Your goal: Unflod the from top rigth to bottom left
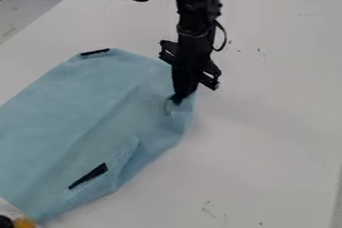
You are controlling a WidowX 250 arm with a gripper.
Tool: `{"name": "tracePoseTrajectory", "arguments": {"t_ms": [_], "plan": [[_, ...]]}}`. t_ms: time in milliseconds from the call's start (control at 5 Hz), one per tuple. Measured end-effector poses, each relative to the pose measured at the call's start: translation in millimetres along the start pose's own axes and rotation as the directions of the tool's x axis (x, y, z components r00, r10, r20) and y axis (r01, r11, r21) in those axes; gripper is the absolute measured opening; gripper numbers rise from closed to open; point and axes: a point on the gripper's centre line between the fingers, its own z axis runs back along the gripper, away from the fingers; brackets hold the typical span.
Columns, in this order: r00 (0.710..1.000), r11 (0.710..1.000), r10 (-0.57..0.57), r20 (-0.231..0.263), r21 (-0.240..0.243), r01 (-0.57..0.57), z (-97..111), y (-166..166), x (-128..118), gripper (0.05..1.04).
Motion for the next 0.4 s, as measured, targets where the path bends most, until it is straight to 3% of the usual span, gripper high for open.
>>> {"name": "tracePoseTrajectory", "arguments": {"t_ms": [200, 400], "plan": [[0.999, 0.998, -0.04, 0.035, 0.049, 0.038, 11.9, -19.9, 2.4, 0.063], [0.994, 0.997, -0.07, 0.085, 0.035, 0.067, 14.7, -41.3, 12.0, 0.081]]}}
